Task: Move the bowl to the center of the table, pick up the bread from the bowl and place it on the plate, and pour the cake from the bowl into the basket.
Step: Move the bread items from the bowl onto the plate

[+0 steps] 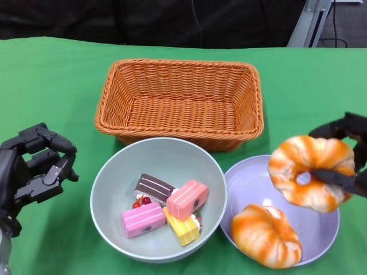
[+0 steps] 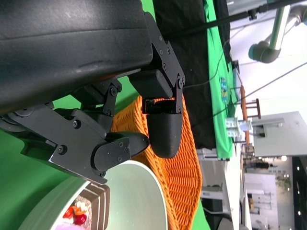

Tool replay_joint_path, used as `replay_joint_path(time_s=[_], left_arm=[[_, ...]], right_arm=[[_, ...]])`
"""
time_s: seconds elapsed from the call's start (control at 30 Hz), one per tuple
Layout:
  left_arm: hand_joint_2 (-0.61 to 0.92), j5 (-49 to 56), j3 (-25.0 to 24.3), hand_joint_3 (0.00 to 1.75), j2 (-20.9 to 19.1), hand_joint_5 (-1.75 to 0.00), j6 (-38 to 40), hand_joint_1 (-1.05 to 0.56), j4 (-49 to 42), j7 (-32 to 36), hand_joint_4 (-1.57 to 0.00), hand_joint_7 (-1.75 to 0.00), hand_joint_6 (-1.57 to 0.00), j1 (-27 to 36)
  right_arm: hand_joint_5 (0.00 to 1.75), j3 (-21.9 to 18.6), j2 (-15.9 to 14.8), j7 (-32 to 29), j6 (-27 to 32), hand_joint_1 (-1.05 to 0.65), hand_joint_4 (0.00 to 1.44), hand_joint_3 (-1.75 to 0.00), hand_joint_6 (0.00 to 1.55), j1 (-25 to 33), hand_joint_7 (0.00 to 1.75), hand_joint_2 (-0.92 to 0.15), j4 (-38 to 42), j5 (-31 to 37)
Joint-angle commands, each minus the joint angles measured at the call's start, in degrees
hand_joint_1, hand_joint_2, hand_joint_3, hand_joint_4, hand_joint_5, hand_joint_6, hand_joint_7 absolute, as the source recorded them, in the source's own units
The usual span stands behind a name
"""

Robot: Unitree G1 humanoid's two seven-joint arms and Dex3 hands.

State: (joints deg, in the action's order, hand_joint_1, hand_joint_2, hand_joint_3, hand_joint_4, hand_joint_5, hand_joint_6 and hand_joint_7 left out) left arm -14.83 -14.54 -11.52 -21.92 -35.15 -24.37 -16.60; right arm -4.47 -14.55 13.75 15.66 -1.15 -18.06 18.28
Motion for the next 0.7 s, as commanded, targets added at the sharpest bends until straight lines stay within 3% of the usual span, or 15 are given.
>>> replay_joint_path(time_s=[0.03,0.23,0.47,0.5,0.6,0.7], left_arm=[[0.68,-0.44,-0.63,0.78,-1.53,-1.47,-0.63,-0.09,-0.81,-0.71,-0.80,-1.14,-0.82,-0.57],[0.69,-0.43,-0.53,0.79,-1.24,-1.47,-0.24,-0.07,-0.30,-0.59,-0.80,-1.15,-0.83,-0.38],[0.68,0.25,-0.24,0.80,-1.36,-1.47,-1.03,-0.07,-0.51,-0.48,-0.80,-1.15,-0.82,-0.25],[0.68,0.57,-0.10,0.80,-1.43,-1.47,-1.29,-0.07,-0.45,-0.40,-0.80,-1.15,-0.82,-0.15],[0.69,1.19,0.10,0.81,-1.41,-1.47,-1.50,-0.05,0.03,-0.01,-0.80,-1.15,-0.82,0.21],[0.69,1.45,0.16,0.81,-1.43,-1.47,-1.99,-0.05,-0.10,0.02,-0.80,-1.15,-0.82,0.27]], right_arm=[[1.57,0.23,-0.52,-0.28,1.96,-0.16,0.61,-0.17,0.62,0.40,1.09,-0.92,2.18,-1.05],[1.60,1.20,-0.80,4.41,9.40,-0.14,0.57,-0.23,0.59,-2.96,1.15,-0.92,9.71,-6.72],[1.56,1.69,0.20,3.53,14.53,-0.12,0.57,-0.23,0.60,-6.89,1.15,-0.92,16.83,-9.52],[1.56,1.81,0.61,2.94,15.20,-0.11,0.58,-0.22,0.60,-7.88,1.22,-0.92,19.05,-9.74],[1.55,2.75,1.05,1.30,14.67,-0.10,0.60,-0.19,0.58,-9.81,1.30,-0.92,24.14,-9.47],[1.47,3.48,1.26,-0.28,12.39,-0.13,0.62,-0.19,0.59,-10.32,1.24,-0.92,26.53,-9.38]])
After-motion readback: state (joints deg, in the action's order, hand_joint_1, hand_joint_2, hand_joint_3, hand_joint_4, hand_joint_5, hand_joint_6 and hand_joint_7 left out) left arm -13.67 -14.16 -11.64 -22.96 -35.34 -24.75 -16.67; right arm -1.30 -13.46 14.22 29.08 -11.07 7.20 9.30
